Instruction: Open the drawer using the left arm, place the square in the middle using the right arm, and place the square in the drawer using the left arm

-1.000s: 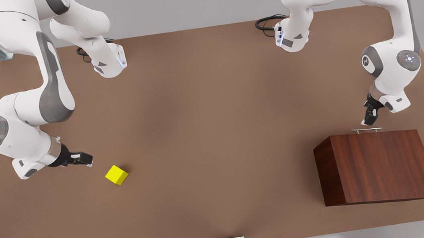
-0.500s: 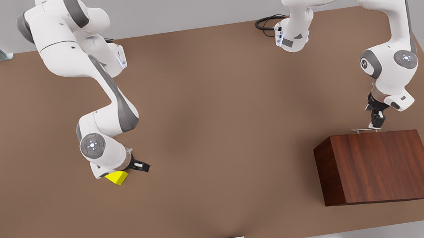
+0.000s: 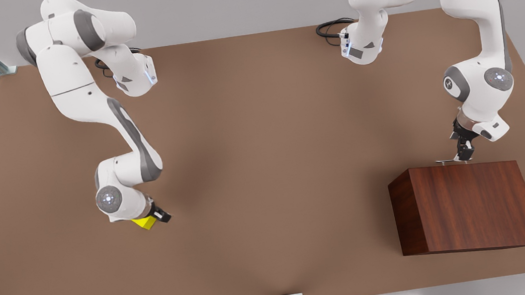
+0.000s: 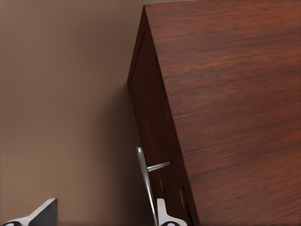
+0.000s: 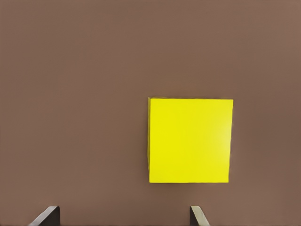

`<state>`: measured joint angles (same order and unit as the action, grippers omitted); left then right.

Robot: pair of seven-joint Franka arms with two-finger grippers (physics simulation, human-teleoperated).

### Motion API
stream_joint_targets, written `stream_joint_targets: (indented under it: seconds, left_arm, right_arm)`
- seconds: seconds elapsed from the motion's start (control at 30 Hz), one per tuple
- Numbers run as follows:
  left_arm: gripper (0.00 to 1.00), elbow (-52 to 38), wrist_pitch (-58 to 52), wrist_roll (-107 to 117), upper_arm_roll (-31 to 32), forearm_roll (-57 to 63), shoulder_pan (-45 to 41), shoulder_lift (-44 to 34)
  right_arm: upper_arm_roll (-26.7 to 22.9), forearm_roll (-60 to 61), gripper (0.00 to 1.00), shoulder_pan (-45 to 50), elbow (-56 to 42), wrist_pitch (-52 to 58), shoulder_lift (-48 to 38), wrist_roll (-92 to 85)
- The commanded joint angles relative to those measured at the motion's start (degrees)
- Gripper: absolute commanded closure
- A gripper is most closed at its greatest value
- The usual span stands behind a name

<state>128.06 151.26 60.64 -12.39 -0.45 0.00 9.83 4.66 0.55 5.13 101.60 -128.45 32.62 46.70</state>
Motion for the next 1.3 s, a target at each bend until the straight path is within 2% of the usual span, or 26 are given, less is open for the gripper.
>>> stream_joint_targets:
  seconds: [0.0,0.2,0.53,0.93,0.97,1.0,1.07,1.2,1.27]
  left_arm:
    - [0.0,0.0,0.0,0.0,0.0,0.0,0.0,0.1]
    - [0.0,-0.1,0.5,0.0,0.0,0.0,0.0,0.7]
    - [0.0,0.3,-2.4,0.1,0.1,0.0,0.0,0.1]
    - [0.0,1.1,-7.8,-0.1,0.1,0.0,-0.1,-2.5]
    - [0.0,1.4,-7.9,-0.1,0.1,0.0,-0.1,-2.5]
    - [0.0,1.5,-8.5,0.0,0.1,0.0,-0.1,-2.6]
    - [0.0,1.5,-10.2,0.0,0.1,0.0,-0.1,-3.4]
    - [0.0,1.6,-11.4,-0.1,0.1,0.0,-0.1,-4.1]
    - [0.0,1.7,-11.5,-0.1,0.1,0.0,-0.1,-4.1]
  right_arm:
    - [0.0,0.0,0.0,-0.1,0.3,0.1,-0.1,-0.2]
    - [0.1,0.0,0.0,-2.2,3.5,-1.8,-1.1,-6.2]
    - [0.1,0.0,0.0,-2.4,5.5,-2.2,-0.6,-6.2]
    - [0.1,-0.1,0.0,-2.8,3.9,-5.8,2.5,-6.0]
    - [0.0,-0.2,0.07,-2.8,3.9,-5.8,2.5,-6.1]
    - [0.1,-0.5,0.32,-2.8,3.8,-5.8,2.5,-6.2]
    - [0.0,-0.5,0.6,-2.8,3.6,-5.9,2.5,-6.3]
    - [0.0,-0.5,0.7,-3.1,3.6,-5.9,2.5,-6.2]
    - [0.0,-0.5,0.7,-3.0,3.2,-5.9,2.3,-6.2]
